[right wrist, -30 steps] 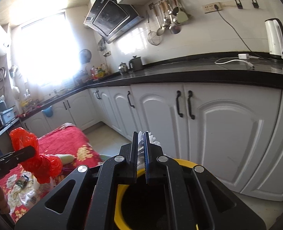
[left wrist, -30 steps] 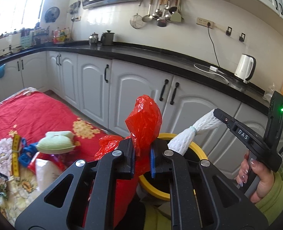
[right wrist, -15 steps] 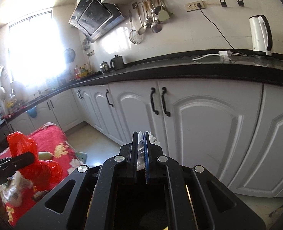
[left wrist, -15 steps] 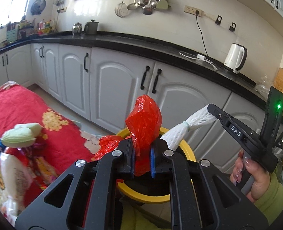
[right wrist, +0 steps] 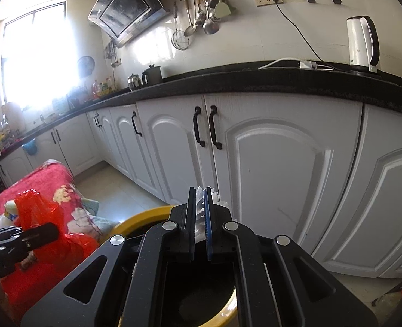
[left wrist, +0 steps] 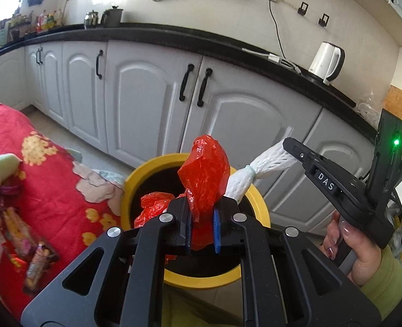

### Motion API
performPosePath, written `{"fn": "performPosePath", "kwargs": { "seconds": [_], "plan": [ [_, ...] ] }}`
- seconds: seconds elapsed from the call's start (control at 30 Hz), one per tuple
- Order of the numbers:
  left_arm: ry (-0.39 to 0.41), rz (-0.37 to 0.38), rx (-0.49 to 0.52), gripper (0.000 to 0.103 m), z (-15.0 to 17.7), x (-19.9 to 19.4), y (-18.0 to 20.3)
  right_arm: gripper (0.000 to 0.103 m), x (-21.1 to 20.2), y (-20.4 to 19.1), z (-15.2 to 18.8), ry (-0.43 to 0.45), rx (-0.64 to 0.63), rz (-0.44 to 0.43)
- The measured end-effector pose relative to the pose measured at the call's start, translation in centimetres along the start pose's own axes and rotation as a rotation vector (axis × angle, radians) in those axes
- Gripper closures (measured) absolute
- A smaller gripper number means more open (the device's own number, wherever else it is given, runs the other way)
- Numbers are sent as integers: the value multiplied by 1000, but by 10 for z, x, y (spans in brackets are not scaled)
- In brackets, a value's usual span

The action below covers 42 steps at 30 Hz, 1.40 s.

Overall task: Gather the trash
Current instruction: 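Open both grippers to drop the red bag and mesh net into the bin, then move both grippers back over the table toward the remaining trash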

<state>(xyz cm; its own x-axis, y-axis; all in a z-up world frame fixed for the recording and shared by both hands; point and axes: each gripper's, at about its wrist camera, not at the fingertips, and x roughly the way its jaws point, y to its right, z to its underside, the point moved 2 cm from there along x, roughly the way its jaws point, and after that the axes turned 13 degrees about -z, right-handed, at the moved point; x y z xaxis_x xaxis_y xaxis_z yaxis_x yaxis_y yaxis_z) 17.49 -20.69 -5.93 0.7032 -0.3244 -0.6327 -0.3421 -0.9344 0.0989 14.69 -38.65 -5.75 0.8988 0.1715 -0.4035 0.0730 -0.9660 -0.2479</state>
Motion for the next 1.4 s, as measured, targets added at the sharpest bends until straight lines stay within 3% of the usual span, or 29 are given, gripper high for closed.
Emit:
{"fn": "performPosePath", "kwargs": {
  "seconds": [0.4,0.47,0.53,0.6,0.9,1.13,1.4],
  "plan": [
    [-81,25,4,96,15,35,5,97,17,9,12,-66,23,-8],
    [-86,17,-4,86,16,36,3,93,17,12,12,-68,48,-24],
    [-93,8,-18,67,16,36,0,75,18,13,12,-68,60,-25],
    [-88,-4,-26,61,16,35,-5,63,16,14,12,-61,75,-37],
    [-44,-98,-55,13,15,9,-29,41,11,-2,8,-47,66,-75],
    [16,-198,-66,11,8,-22,-51,33,5,-27,2,-43,49,-136],
    [71,-276,-82,11,6,-54,-76,30,-1,-61,-3,-43,24,-210]
  ]
}}
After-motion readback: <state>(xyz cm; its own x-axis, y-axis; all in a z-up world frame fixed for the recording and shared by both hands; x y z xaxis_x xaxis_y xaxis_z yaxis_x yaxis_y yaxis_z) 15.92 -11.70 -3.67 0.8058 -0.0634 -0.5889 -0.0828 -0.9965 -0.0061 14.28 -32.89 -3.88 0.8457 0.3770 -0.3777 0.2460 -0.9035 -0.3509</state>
